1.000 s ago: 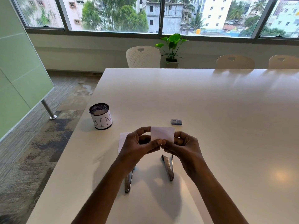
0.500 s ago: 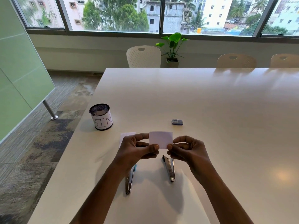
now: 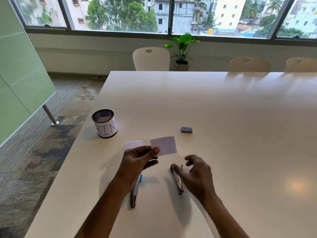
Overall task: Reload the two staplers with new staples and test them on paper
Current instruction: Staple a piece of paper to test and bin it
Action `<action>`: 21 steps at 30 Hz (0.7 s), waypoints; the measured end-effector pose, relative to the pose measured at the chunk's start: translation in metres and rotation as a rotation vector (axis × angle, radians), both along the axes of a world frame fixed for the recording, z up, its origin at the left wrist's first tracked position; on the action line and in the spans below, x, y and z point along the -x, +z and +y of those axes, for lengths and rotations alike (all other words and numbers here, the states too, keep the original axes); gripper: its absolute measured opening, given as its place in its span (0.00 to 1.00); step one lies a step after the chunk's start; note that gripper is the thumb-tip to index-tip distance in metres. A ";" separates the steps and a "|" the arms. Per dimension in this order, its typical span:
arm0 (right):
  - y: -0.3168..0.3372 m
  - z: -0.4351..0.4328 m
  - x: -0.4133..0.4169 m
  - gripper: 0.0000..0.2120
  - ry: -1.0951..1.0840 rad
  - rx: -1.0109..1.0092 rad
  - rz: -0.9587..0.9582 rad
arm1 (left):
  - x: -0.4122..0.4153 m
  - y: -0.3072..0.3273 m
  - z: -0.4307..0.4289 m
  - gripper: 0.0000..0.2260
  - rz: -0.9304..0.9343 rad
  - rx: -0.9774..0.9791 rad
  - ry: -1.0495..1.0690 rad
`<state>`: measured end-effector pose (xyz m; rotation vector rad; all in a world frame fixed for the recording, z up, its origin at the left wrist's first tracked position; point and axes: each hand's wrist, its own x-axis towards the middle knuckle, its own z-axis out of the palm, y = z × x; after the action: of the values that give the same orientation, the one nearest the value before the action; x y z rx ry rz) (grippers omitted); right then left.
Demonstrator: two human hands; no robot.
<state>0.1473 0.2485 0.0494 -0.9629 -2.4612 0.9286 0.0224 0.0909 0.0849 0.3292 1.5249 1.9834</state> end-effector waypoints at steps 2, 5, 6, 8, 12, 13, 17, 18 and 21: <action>-0.011 -0.009 0.003 0.31 -0.006 -0.074 -0.106 | -0.002 -0.002 0.002 0.12 0.014 0.009 0.009; -0.019 -0.016 0.010 0.28 -0.029 -0.150 -0.168 | -0.006 -0.002 0.004 0.11 0.033 0.020 0.039; -0.020 -0.018 0.012 0.26 -0.037 -0.161 -0.174 | -0.007 -0.001 0.005 0.12 0.039 0.019 0.050; -0.020 -0.019 0.015 0.22 -0.036 -0.191 -0.189 | -0.008 -0.001 0.006 0.13 0.057 0.020 0.066; -0.018 -0.018 0.016 0.17 -0.019 -0.168 -0.196 | -0.007 -0.002 0.007 0.14 0.067 0.017 0.089; -0.018 -0.016 0.015 0.17 -0.012 -0.135 -0.187 | -0.006 -0.002 0.007 0.14 0.068 0.014 0.094; -0.003 -0.007 0.010 0.09 0.095 0.354 0.060 | -0.002 -0.002 0.006 0.11 0.090 0.001 0.097; 0.005 -0.008 0.008 0.09 0.134 0.577 0.156 | -0.002 -0.001 0.007 0.11 0.095 -0.003 0.095; 0.024 -0.013 0.002 0.18 0.213 0.973 0.337 | -0.004 0.000 0.010 0.13 0.123 -0.001 0.109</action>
<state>0.1456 0.2356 0.0738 -0.6851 -1.7915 2.2428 0.0260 0.1009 0.0849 0.3817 1.6503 2.0815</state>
